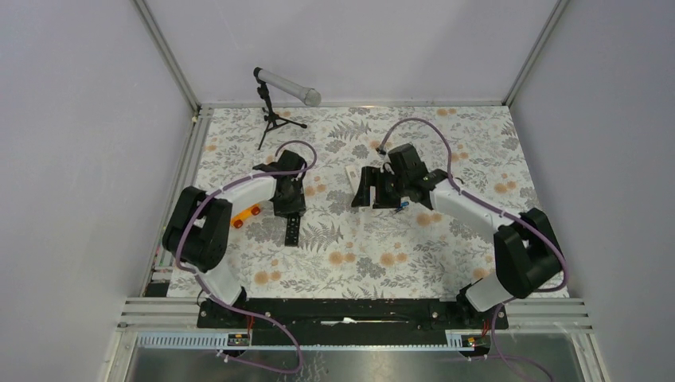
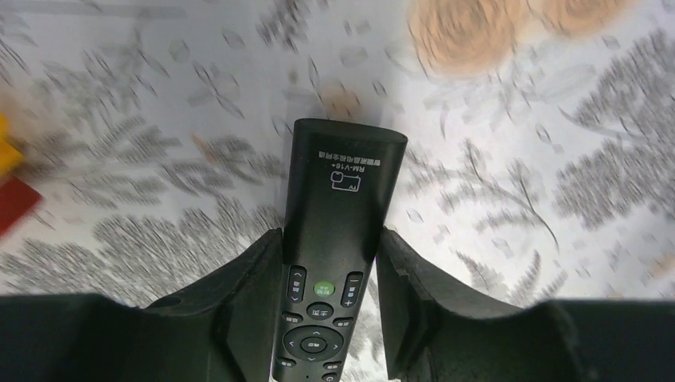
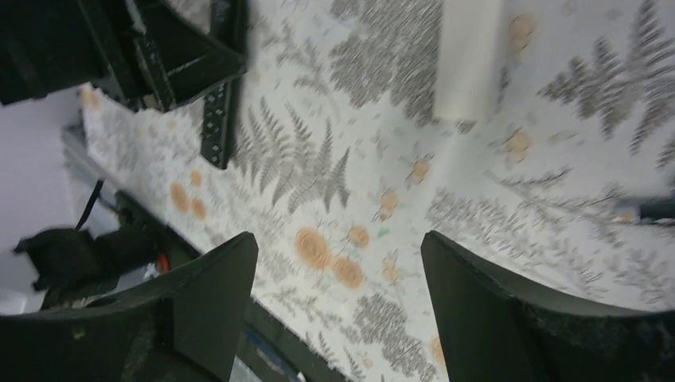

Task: Load the batteries into the remote control
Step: Pick up the remote control from the center of the board.

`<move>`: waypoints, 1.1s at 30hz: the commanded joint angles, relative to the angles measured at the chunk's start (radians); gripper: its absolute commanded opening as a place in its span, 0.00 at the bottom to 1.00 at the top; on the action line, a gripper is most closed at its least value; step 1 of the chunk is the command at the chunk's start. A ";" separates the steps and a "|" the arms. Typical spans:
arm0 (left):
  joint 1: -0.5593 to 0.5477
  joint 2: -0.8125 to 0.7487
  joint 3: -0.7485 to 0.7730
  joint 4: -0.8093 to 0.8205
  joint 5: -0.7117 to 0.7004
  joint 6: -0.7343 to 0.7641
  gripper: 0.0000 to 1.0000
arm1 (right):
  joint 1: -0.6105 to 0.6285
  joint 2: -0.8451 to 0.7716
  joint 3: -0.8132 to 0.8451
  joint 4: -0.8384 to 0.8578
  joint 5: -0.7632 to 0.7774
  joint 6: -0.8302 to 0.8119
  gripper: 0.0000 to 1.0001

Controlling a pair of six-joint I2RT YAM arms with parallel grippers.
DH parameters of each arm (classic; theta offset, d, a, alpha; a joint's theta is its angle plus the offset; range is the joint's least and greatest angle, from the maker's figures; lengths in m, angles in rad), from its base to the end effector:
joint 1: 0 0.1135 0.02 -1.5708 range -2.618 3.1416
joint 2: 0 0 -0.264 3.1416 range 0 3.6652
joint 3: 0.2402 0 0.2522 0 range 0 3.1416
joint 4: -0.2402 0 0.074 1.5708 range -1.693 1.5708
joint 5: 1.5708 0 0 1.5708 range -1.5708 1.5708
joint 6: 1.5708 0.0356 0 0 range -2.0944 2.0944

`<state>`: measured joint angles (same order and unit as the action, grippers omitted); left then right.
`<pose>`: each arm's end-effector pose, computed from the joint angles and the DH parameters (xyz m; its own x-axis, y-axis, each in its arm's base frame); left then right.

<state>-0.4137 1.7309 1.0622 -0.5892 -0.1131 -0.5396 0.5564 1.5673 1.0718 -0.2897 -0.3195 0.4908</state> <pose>0.2993 -0.1270 0.1653 -0.9363 -0.1465 -0.3192 -0.1322 0.9890 -0.0660 0.2823 0.1887 0.2376 -0.8547 -0.0046 -0.5191 -0.3256 0.7835 0.5292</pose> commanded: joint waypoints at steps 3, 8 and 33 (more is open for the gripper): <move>-0.021 -0.174 -0.094 0.094 0.223 -0.165 0.34 | 0.073 -0.179 -0.255 0.490 -0.198 0.154 0.83; -0.034 -0.215 -0.176 0.216 0.361 -0.303 0.34 | 0.246 -0.131 -0.325 0.649 -0.081 0.172 0.81; -0.054 -0.402 -0.280 0.419 0.448 -0.475 0.60 | 0.338 0.110 -0.163 0.662 -0.019 0.232 0.29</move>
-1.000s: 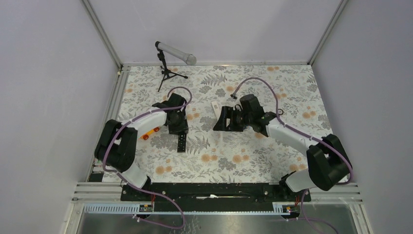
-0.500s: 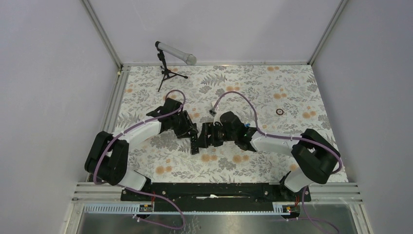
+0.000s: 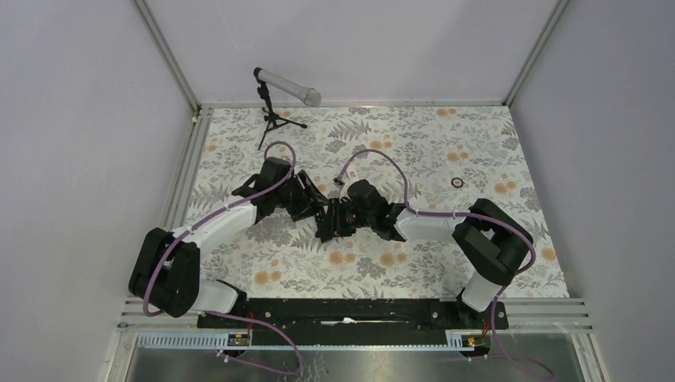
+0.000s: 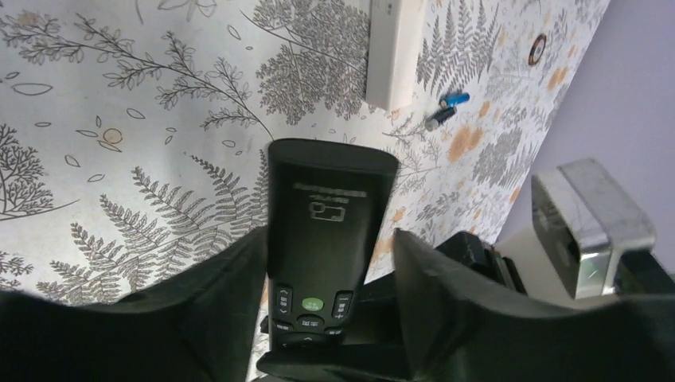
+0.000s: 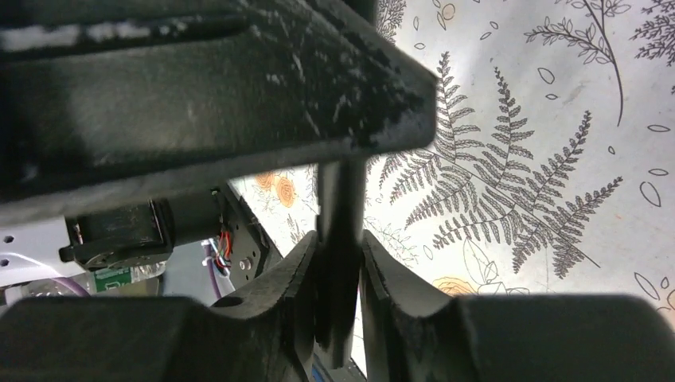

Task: Load the batteries into the remote control
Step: Pick up the remote control from the center of the board.

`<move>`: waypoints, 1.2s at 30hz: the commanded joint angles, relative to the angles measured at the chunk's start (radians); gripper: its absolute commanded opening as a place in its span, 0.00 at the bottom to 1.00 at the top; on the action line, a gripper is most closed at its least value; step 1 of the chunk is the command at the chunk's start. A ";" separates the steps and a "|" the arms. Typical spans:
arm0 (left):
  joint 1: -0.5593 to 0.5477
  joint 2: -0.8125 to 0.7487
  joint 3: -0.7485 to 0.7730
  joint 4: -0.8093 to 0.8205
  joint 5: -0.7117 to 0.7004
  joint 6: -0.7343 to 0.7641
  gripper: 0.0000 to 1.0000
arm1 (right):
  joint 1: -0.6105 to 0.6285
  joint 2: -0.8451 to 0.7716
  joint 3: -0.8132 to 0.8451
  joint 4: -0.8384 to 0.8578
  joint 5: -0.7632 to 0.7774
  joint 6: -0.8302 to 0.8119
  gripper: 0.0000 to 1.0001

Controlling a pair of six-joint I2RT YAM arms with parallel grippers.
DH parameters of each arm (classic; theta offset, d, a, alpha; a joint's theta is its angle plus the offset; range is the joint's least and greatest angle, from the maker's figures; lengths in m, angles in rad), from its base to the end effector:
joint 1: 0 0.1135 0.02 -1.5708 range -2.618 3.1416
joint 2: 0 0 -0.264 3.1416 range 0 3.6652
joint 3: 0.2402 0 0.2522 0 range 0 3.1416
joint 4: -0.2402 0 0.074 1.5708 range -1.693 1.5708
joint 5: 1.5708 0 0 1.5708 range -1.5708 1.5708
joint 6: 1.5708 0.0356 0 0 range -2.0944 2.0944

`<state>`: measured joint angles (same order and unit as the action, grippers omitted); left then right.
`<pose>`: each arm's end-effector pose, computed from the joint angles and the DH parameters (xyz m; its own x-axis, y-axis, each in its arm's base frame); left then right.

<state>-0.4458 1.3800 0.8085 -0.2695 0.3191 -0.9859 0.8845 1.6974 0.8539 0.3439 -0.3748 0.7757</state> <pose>0.2481 -0.1309 0.2103 -0.8700 -0.4617 -0.1732 -0.2304 0.6912 -0.6850 0.2149 0.2829 0.1810 -0.8634 -0.0257 -0.5039 -0.4468 0.5030 0.7398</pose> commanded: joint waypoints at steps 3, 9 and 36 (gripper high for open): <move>-0.043 -0.069 -0.037 0.114 -0.015 -0.015 0.75 | 0.010 -0.024 0.062 0.023 0.029 -0.037 0.27; -0.068 -0.085 -0.071 0.129 -0.023 -0.031 0.71 | 0.010 -0.074 0.068 -0.009 0.053 -0.005 0.26; -0.060 -0.142 0.070 0.058 0.651 0.408 0.24 | -0.133 -0.629 -0.001 -0.214 -0.030 -0.395 0.86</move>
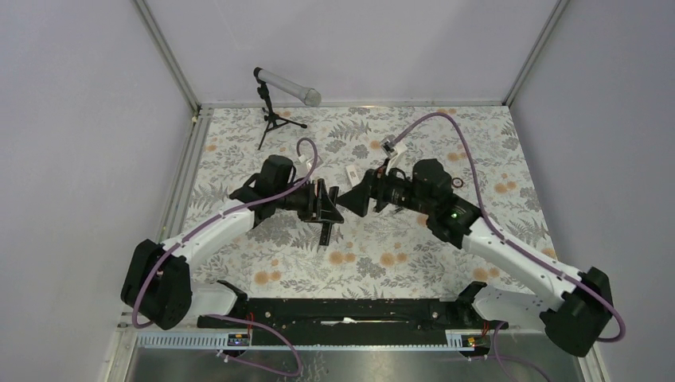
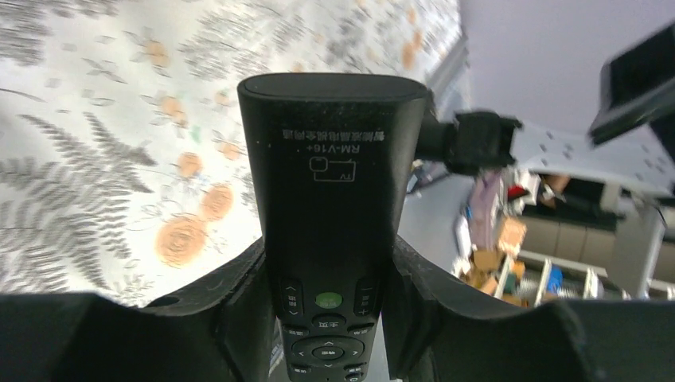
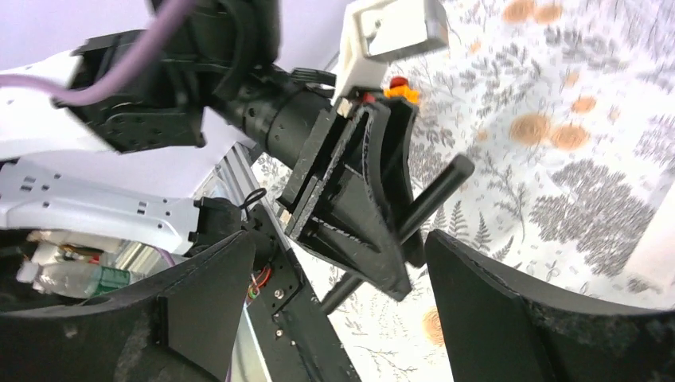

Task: Load the batteries into the remote control
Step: Pick up the remote control from the center of the board, then adjust the remote control.

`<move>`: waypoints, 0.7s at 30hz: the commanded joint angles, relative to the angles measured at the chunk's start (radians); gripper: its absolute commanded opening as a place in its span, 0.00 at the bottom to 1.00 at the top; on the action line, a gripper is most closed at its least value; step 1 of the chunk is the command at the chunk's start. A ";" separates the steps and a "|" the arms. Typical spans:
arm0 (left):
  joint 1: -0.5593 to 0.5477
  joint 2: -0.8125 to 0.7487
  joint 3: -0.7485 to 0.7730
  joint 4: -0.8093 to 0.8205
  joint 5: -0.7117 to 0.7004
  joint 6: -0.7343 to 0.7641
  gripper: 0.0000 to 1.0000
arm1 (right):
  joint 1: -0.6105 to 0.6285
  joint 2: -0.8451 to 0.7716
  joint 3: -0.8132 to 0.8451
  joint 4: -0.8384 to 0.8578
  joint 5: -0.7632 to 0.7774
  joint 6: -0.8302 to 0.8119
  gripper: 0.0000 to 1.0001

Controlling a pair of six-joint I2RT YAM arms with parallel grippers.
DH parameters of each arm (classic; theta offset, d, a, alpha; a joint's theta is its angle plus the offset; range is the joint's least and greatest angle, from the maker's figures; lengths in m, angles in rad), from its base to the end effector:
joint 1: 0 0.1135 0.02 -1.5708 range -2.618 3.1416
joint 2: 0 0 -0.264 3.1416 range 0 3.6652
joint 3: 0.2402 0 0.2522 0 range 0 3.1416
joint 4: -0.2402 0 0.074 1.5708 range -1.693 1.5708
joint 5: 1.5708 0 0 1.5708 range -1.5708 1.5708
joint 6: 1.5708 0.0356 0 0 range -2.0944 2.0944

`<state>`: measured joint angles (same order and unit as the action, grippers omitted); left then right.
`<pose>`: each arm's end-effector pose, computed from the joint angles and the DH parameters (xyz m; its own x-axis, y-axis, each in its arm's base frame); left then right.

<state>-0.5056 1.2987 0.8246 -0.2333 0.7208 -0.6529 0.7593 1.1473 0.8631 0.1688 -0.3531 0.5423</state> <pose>0.2257 -0.1518 0.2439 -0.9393 -0.0017 -0.3432 0.2922 0.5203 -0.8024 0.1875 0.1949 0.3307 -0.5335 0.1613 -0.8303 -0.7236 0.4213 0.5468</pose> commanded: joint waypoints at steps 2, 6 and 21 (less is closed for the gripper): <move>-0.002 -0.087 0.064 0.022 0.325 0.065 0.24 | -0.009 -0.100 0.052 -0.093 -0.093 -0.226 0.84; -0.002 -0.167 0.071 0.025 0.441 0.046 0.25 | -0.010 -0.060 0.236 -0.194 -0.257 -0.273 0.82; -0.007 -0.288 0.037 0.081 0.678 -0.042 0.27 | -0.009 0.124 0.464 -0.227 -0.790 -0.574 0.84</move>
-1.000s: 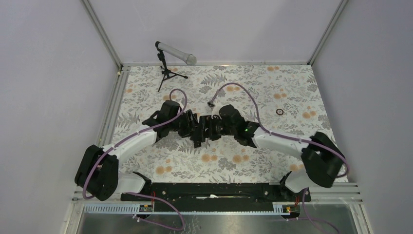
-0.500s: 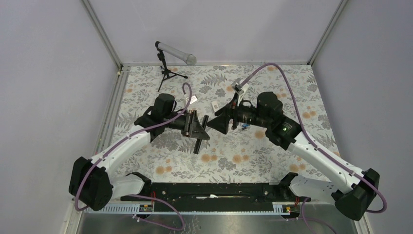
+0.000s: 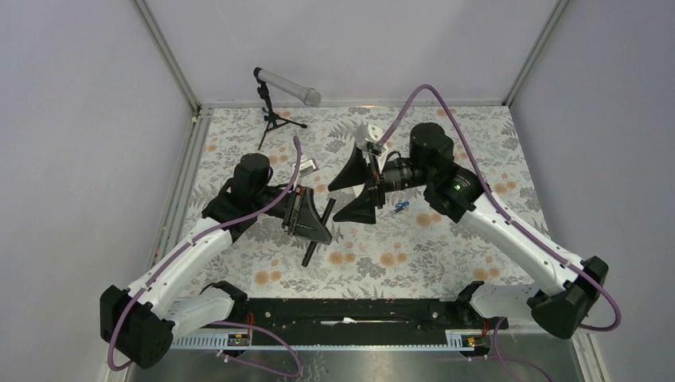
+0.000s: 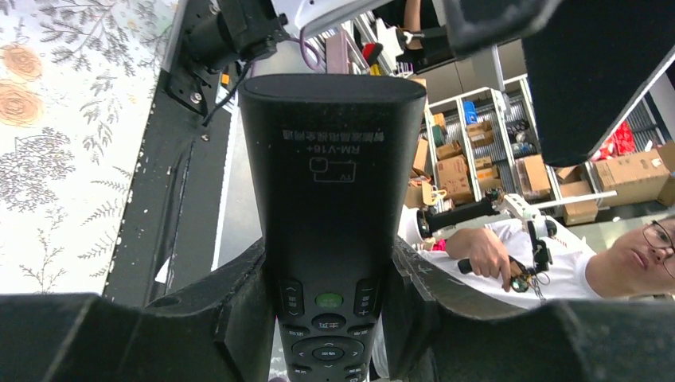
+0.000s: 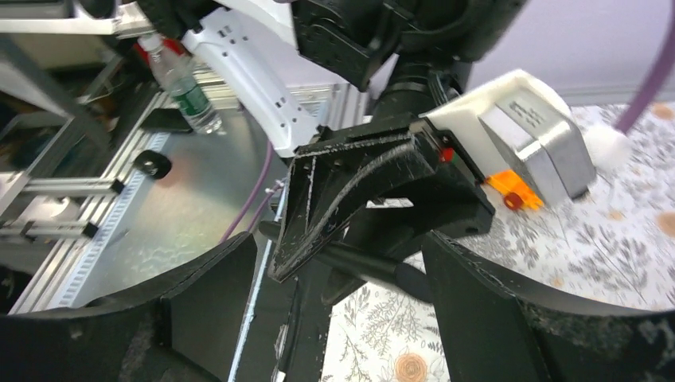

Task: Load the batteries into the remote control
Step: Adjust the remote control.

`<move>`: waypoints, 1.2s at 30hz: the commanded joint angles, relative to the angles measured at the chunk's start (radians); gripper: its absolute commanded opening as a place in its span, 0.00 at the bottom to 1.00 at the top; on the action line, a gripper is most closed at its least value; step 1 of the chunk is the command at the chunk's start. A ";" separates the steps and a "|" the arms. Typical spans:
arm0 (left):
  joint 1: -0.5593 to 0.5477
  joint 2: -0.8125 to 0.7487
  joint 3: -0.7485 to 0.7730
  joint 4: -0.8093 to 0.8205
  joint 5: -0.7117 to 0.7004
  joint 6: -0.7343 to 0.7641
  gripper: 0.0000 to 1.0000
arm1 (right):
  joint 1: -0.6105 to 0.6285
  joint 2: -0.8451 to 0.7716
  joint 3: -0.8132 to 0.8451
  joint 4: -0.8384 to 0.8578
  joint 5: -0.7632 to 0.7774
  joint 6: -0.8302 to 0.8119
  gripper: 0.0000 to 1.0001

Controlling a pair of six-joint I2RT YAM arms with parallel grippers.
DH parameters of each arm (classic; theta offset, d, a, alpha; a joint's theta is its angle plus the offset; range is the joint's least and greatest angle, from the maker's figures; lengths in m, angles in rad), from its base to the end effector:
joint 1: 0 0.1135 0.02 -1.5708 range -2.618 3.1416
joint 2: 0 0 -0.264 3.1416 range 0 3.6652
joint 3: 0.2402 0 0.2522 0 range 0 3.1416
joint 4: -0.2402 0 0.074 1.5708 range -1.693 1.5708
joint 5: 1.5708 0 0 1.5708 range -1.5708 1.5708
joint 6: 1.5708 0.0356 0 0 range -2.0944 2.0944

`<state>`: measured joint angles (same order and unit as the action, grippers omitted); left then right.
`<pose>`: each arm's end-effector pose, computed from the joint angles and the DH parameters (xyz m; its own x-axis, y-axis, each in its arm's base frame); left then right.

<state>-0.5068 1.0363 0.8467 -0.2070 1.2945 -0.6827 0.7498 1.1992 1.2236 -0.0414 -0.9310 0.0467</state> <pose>0.1710 -0.1341 0.3211 -0.8350 0.2668 -0.4812 0.4916 -0.0309 -0.8703 0.1729 0.2000 0.4238 -0.0588 -0.0167 -0.9981 -0.9922 -0.1090 0.0603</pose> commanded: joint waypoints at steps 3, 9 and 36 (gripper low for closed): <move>-0.010 -0.036 0.018 0.055 0.131 -0.012 0.27 | 0.000 0.113 0.125 -0.021 -0.299 -0.083 0.85; -0.019 -0.051 0.017 0.054 0.153 -0.010 0.26 | 0.008 0.163 0.133 -0.023 -0.407 -0.066 0.77; -0.036 -0.094 0.037 0.054 0.163 -0.033 0.23 | 0.032 0.269 0.066 0.214 -0.518 0.049 0.47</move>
<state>-0.5419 0.9710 0.8467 -0.2073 1.4254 -0.7101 0.7704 1.4597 1.2934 0.0994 -1.3914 0.0700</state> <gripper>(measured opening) 0.446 0.504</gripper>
